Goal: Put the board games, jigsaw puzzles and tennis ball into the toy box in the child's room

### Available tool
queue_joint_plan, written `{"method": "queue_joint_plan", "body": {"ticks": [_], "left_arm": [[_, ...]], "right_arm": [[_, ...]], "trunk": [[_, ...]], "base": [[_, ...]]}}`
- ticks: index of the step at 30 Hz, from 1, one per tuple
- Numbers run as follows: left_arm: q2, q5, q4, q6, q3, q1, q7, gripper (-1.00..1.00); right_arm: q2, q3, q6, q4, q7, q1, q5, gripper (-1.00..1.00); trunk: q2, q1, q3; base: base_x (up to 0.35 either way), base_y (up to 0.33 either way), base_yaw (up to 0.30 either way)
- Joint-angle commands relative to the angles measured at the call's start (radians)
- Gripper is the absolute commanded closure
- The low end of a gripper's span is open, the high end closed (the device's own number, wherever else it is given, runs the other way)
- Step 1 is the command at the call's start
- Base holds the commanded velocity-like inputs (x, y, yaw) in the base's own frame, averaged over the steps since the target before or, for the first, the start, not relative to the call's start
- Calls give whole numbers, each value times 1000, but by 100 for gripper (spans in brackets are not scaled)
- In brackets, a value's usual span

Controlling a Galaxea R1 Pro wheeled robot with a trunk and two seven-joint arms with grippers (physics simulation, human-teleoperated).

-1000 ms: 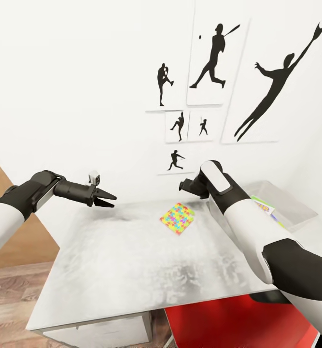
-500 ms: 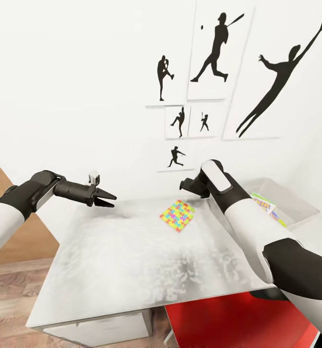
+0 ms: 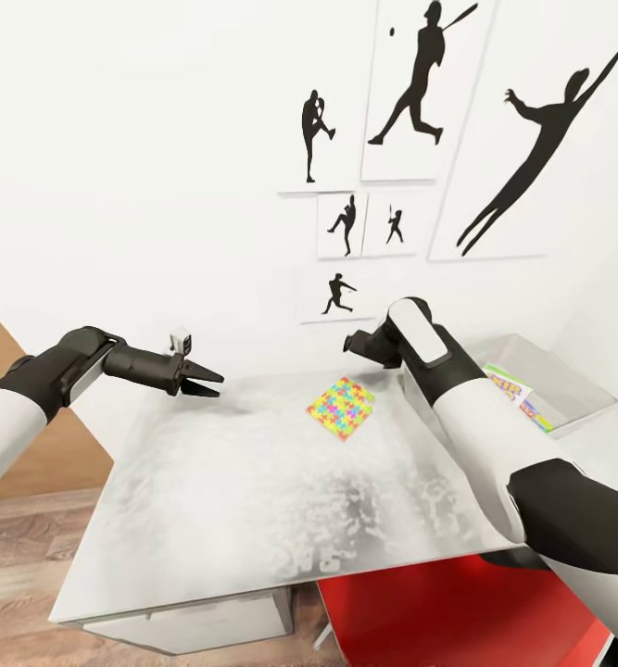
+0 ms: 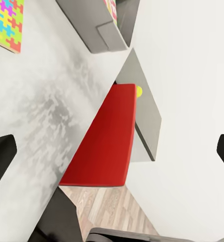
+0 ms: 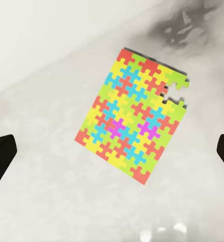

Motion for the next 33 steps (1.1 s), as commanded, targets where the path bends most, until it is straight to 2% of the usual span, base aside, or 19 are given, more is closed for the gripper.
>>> {"method": "queue_joint_plan", "body": {"ticks": [1, 27, 33], "left_arm": [[1, 0, 0, 10, -5, -2, -7, -100], [1, 2, -4, 11, -3, -2, -7, -100], [0, 2, -51, 13, -1, -2, -7, -100]], "right_arm": [[0, 2, 1, -2, -11, -1, -10, -100], [-4, -2, -6, -5, -11, -1, -7, -100], [-4, -2, -7, -5, -11, -1, -7, -100]], "trunk": [[-2, 0, -3], [-2, 0, -46], [-2, 0, -56]], "base": [[0, 0, 0], [0, 0, 0], [0, 0, 0]]}}
